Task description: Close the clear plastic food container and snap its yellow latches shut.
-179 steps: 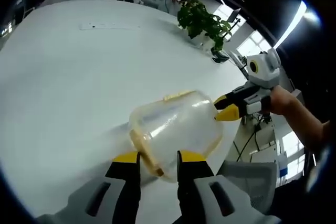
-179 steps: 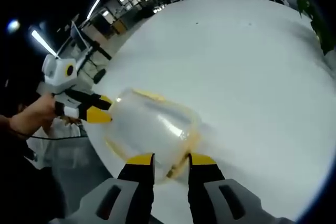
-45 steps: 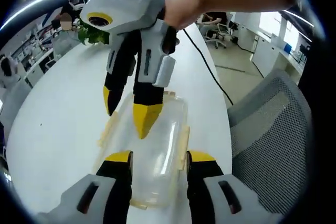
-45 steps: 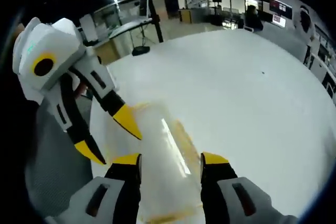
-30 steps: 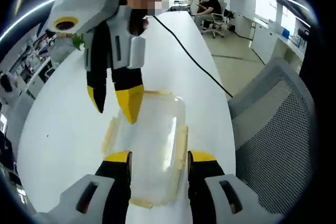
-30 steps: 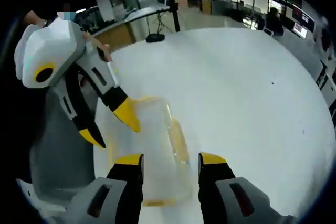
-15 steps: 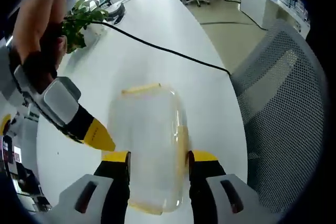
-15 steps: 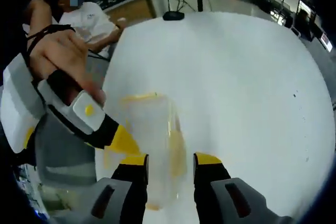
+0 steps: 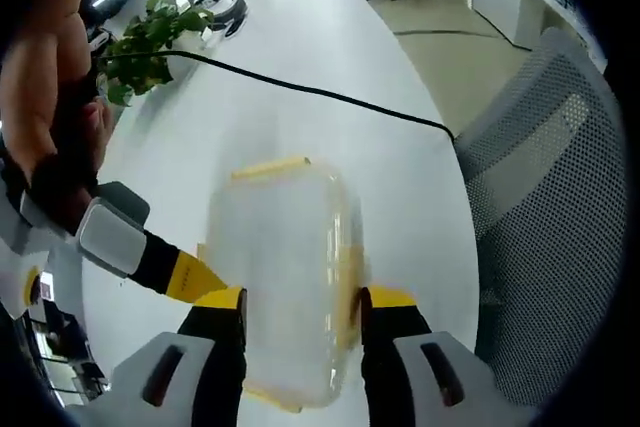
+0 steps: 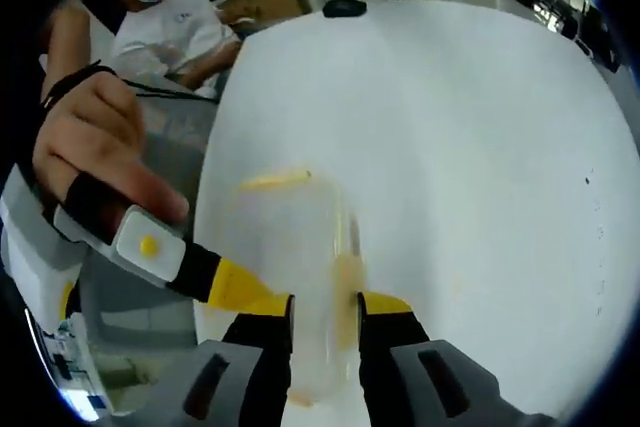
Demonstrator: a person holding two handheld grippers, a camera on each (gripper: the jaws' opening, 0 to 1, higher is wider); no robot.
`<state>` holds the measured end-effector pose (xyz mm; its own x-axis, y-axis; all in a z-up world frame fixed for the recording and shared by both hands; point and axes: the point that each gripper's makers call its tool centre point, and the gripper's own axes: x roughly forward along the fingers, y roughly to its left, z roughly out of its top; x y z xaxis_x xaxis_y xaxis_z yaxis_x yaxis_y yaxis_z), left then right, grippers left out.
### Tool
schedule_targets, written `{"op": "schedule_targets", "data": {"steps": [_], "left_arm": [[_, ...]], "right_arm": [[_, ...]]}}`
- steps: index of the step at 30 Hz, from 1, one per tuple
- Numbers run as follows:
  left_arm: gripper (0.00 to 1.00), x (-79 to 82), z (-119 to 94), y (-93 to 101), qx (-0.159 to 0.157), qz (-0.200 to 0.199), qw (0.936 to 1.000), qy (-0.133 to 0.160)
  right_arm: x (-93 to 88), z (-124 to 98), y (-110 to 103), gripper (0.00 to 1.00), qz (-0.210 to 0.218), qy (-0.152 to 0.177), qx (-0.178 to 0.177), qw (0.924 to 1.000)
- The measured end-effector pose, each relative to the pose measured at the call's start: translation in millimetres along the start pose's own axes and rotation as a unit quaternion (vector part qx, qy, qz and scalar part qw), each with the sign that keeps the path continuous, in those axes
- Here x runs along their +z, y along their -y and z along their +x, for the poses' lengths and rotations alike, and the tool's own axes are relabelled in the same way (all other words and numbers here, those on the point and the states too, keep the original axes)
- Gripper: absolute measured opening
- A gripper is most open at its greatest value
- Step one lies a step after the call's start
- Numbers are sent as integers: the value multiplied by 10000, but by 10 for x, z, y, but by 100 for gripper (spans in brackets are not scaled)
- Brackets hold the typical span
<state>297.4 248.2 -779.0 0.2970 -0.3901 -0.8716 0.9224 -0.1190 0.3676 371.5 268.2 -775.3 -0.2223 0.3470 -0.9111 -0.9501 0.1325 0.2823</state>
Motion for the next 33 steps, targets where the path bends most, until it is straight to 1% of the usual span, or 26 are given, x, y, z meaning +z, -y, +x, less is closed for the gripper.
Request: {"op": "schedule_targets", "data": {"steps": [1,6,11,15,16,17,20,21,22,24,26,29,33], "left_arm": [[44,0,-4,-6,5,-31,10000,-15],[42,-1,-2,-7,-30,8,10000,-52],[41,-3,6,-6,17,-19,9999,-147],[40,-12,5,-11,3,-16,9999,-156],[38,41,14,69,-235,91,9997,-70],[38,-1,-39,-48,29,-54,9998,-173],[38,-11,16,-4,-30,-124,9998,-167],[38,6,22,13,-86,-151,9998,-117],[38,9,25,34,-75,-230,9996,-143],[38,13,25,31,-30,-173,9998,-117],[38,-3,4,1,-16,-197,9997,-106],[38,-2,10,11,5,-183,9998,-107],[39,0,-2,-2,41,-179,9998,-108]], "right_arm": [[-10,3,1,24,67,-6,47,10000],[-13,15,4,23,98,-42,144,9998],[-9,18,-2,22,185,-180,281,9993],[-9,38,-14,21,229,-313,421,9984],[-13,42,-23,21,195,-369,439,9982],[-19,47,-23,21,151,-406,456,9980],[-11,55,-36,19,156,-454,449,9978],[-99,54,-72,17,389,-680,489,9957],[-76,84,-39,16,314,-639,531,9960],[-63,101,-32,16,243,-682,603,9956],[-63,94,-44,17,148,-629,584,9962],[-45,77,-50,18,136,-635,565,9963],[-17,84,-41,19,196,-746,546,9955]]}}
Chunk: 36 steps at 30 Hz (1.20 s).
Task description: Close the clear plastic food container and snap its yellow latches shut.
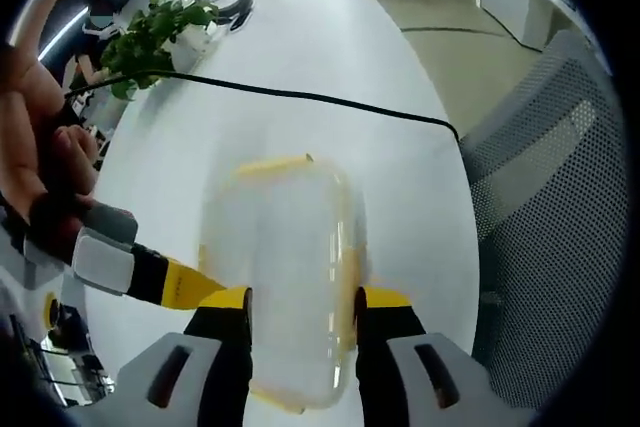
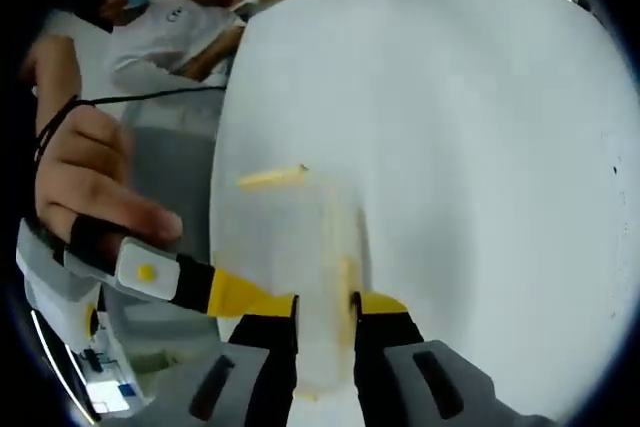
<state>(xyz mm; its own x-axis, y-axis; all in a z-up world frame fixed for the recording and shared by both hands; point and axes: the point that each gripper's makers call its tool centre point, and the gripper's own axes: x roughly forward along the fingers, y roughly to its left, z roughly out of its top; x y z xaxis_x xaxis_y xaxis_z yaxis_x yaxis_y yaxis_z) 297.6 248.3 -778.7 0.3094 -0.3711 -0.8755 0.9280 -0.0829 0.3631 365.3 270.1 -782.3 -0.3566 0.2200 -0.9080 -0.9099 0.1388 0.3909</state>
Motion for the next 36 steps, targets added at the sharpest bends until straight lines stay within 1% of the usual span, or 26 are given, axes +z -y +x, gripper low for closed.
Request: {"op": "schedule_targets", "data": {"steps": [3,5,6,7,9,12,14,16,18,20,21,22,23,24,25,26,27,28,29,30,31,33,34,36], "left_arm": [[39,4,0,-5,9,-2,10000,4],[39,14,3,-6,-6,-14,10000,-13],[39,22,6,-6,3,-11,10000,-20],[39,26,8,-1,15,-8,10000,-27],[39,28,5,-5,27,-34,10000,-17],[39,46,7,8,70,-9,10000,-28],[40,46,4,9,75,27,10000,-55],[41,45,6,3,59,67,9999,-70],[41,47,-3,2,48,95,9999,-83],[42,42,-7,4,1,261,9996,-119],[44,60,-16,30,-92,223,9997,-48],[49,93,-20,103,-286,50,9996,62],[55,118,-46,144,-395,-179,9989,153],[60,134,-65,147,-387,-263,9987,198],[65,146,-84,144,-396,-183,9988,233],[66,150,-110,156,-426,-157,9986,255],[66,167,-128,178,-512,-229,9979,322],[69,193,-133,208,-617,-455,9962,416],[73,203,-143,250,-803,-741,9930,444],[76,222,-151,286,-946,-932,9900,484],[77,211,-161,285,-976,-1033,9888,446],[77,207,-172,262,-946,-911,9903,456],[78,205,-183,275,-971,-848,9905,474],[79,211,-200,313,-1079,-860,9891,507]], "right_arm": [[11,-8,-15,19,-12,-55,-61,10000],[-6,-21,-7,20,19,-14,-110,9999],[-13,-17,-25,22,68,65,-149,9998],[-2,-7,-43,23,-66,146,-203,9997],[-13,-22,-38,23,-31,291,-256,9992],[-30,-46,-19,23,10,549,-230,9982],[-31,-52,-25,23,-23,615,-228,9978],[-26,-51,-18,23,50,727,-219,9971],[-27,-62,-27,23,-1,771,-229,9968],[-20,-68,-41,23,-54,789,-233,9966],[-6,-70,-45,23,-63,788,-233,9966],[-15,-71,-40,24,-61,776,-246,9967],[-31,-70,-32,26,-150,675,-323,9971],[-38,-72,-15,30,-212,672,-403,9967],[-47,-74,-6,34,-291,602,-487,9966],[-69,-81,-4,37,-331,577,-520,9964],[-67,-92,6,39,-368,587,-578,9959],[-74,-106,11,41,-382,632,-608,9954],[-65,-111,4,43,-383,666,-608,9952],[-53,-119,9,45,-413,760,-652,9941],[-53,-117,0,47,-418,764,-654,9940],[-59,-122,11,51,-483,806,-746,9928],[-70,-142,43,53,-525,848,-868,9912],[-85,-160,45,59,-588,905,-918,9899]]}}
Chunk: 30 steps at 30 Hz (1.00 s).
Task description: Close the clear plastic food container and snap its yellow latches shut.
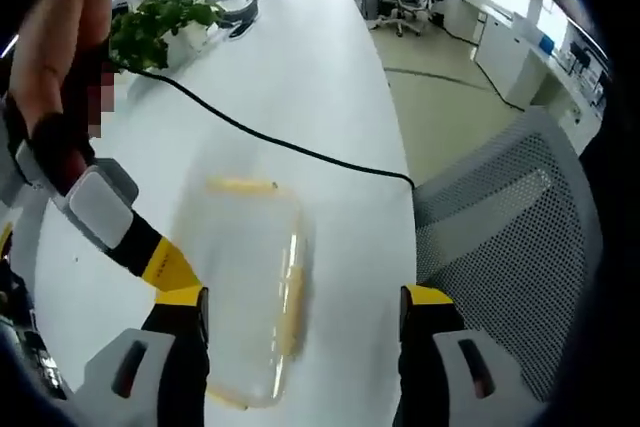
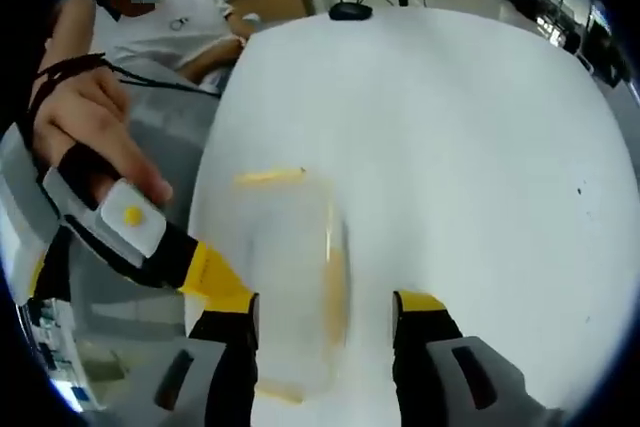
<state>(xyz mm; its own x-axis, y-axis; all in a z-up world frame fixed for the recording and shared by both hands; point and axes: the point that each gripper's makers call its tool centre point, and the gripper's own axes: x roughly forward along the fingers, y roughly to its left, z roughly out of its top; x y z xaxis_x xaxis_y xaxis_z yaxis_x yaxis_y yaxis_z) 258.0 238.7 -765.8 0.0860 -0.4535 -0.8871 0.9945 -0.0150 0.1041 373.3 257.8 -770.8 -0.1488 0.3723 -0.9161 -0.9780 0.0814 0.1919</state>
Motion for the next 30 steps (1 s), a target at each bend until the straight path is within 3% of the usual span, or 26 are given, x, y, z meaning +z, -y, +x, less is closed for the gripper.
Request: {"op": "schedule_targets", "data": {"steps": [2,5,11,15,30], "left_arm": [[82,-18,-20,46,-139,-62,9999,-11],[99,-103,-35,52,-156,89,9998,-120],[99,-210,-140,-108,-203,-118,9996,-148],[99,-212,-175,-215,-183,-212,9996,-77],[99,-302,-106,-318,-359,-152,9990,-194]], "right_arm": [[-19,-27,33,66,-10,46,-115,9999],[-53,-45,-28,87,-9,205,-82,9998],[-143,-53,-163,93,-168,277,-96,9994],[-188,-58,-213,90,-343,351,-242,9985],[-287,-56,-455,91,-318,332,-400,9981]]}}
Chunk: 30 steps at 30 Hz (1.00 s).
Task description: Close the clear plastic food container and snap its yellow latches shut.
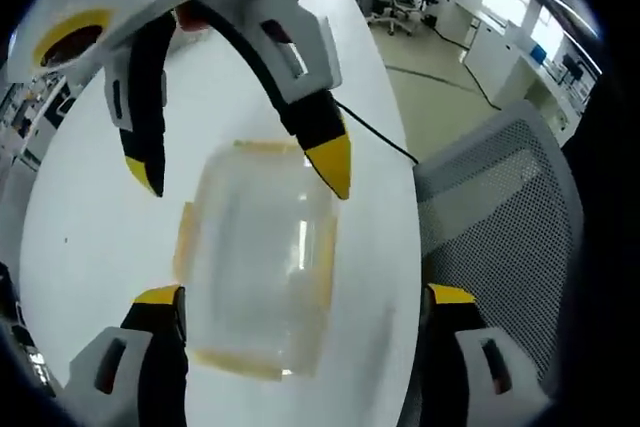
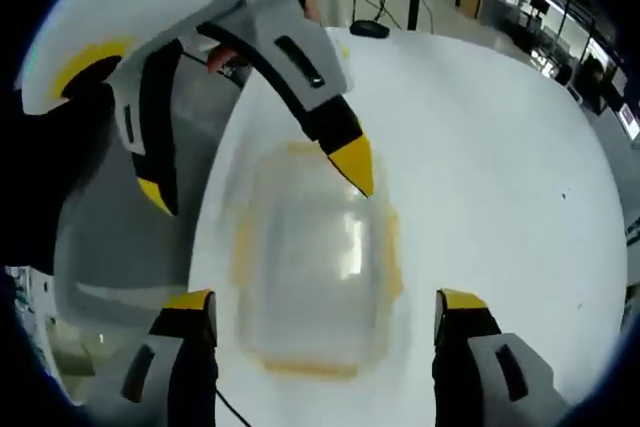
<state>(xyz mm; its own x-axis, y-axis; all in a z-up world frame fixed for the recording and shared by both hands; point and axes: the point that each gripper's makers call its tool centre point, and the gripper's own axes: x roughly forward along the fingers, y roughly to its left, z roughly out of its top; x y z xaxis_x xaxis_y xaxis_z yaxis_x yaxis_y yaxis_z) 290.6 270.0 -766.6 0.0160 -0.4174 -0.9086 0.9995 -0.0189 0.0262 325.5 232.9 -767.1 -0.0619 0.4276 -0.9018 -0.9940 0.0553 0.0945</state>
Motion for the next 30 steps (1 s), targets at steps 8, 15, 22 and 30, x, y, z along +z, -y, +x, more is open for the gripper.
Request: {"op": "schedule_targets", "data": {"steps": [8,15,22,30], "left_arm": [[98,-37,22,-171,-5,71,10000,-28],[96,-154,73,-257,-4,193,9996,-225],[93,-175,133,-300,62,295,9991,-289],[93,-269,198,-291,38,352,9981,-498]], "right_arm": [[-83,22,-28,89,63,-16,-176,9998],[-123,62,-93,89,29,-99,-300,9995],[-169,120,-131,88,59,-104,-307,9995],[-206,124,-96,87,37,-189,-352,9992]]}}
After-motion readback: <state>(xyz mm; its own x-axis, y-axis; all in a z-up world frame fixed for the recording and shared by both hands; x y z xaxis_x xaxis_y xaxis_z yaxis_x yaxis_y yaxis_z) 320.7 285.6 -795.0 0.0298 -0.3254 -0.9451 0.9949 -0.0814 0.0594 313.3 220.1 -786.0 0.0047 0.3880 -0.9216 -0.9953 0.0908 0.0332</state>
